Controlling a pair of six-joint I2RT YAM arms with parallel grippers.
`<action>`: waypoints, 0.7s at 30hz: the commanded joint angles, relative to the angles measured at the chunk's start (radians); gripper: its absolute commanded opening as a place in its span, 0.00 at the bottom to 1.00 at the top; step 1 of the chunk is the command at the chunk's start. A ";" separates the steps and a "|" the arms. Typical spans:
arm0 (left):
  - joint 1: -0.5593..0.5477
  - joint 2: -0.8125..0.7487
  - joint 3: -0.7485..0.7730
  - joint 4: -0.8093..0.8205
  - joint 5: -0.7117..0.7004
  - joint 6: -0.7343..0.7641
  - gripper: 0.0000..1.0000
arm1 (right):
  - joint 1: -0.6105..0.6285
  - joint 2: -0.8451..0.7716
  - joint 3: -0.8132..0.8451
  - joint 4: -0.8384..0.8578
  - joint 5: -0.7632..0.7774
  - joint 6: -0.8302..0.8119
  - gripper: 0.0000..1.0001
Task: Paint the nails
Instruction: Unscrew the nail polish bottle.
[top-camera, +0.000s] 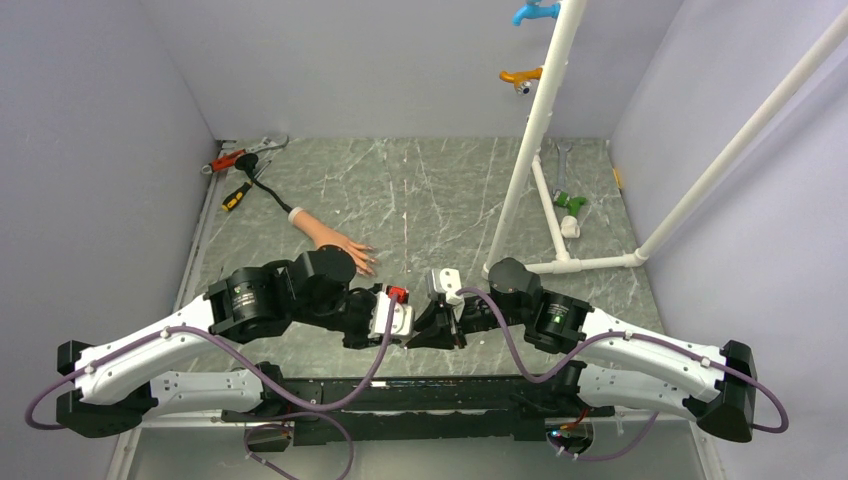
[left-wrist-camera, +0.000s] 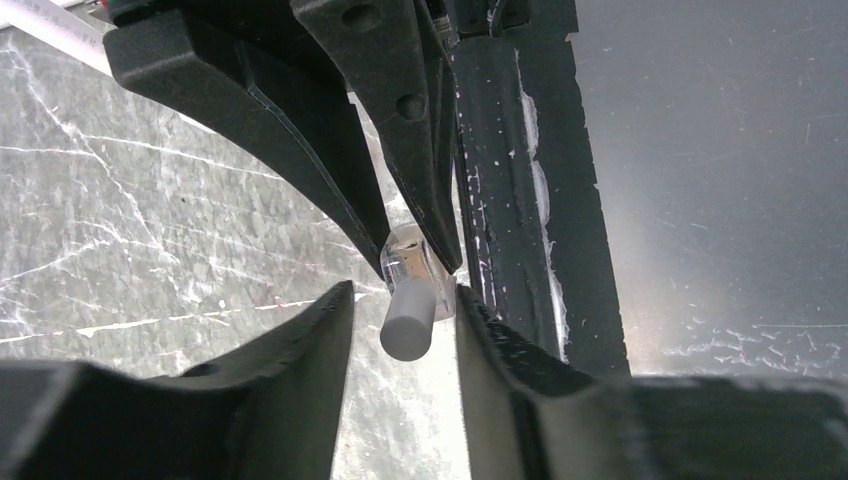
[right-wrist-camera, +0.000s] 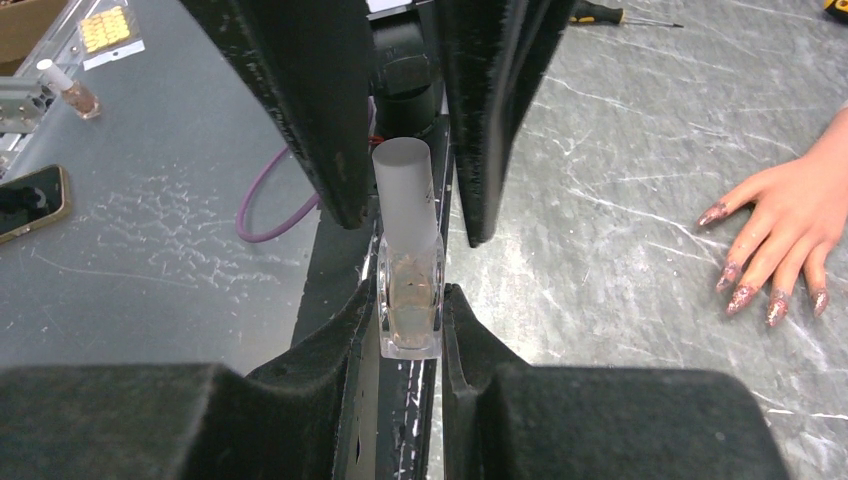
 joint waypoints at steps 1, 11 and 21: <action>-0.011 -0.017 0.002 0.017 -0.007 -0.028 0.37 | 0.005 -0.007 0.033 0.052 -0.034 -0.005 0.00; -0.013 -0.036 -0.038 0.108 -0.004 -0.145 0.00 | 0.006 -0.020 0.021 0.096 0.004 0.007 0.00; -0.013 -0.130 -0.089 0.184 0.005 -0.364 0.00 | 0.006 -0.037 0.006 0.132 0.048 0.017 0.00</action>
